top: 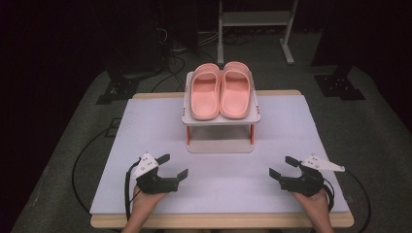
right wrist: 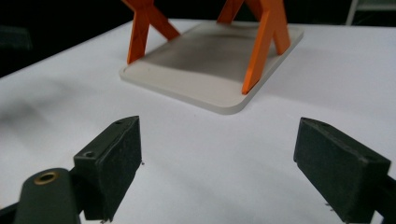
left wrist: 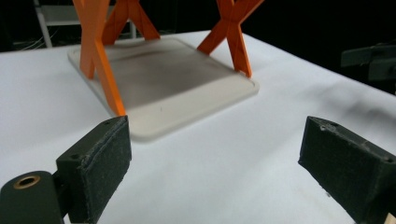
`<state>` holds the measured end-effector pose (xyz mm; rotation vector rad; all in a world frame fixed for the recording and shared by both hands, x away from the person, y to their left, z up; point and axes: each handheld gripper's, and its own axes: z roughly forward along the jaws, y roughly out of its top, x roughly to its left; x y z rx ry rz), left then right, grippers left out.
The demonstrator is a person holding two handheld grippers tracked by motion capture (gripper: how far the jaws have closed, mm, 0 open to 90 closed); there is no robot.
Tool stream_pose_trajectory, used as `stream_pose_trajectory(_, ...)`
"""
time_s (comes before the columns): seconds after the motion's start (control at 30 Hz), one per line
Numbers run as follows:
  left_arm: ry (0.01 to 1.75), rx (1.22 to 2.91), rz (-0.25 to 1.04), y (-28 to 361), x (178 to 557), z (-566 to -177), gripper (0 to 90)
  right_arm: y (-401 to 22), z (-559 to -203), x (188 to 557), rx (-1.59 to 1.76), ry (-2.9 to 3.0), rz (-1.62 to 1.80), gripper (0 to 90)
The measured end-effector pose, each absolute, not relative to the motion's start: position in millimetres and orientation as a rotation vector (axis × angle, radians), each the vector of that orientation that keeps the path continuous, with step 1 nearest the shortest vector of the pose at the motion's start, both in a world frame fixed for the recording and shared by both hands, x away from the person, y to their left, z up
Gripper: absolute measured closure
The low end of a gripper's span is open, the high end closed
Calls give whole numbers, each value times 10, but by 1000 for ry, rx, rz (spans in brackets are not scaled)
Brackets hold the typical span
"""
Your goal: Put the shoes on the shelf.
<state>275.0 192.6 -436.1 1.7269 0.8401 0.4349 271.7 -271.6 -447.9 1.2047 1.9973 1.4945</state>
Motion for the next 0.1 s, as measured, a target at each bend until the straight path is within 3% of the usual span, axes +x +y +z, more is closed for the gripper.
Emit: stream_pose_trajectory(0.1, 832, 1754, 434, 1922, 2698, -4419, 88, -2735, -4601, 2626, 1207, 1920, 1555, 146)
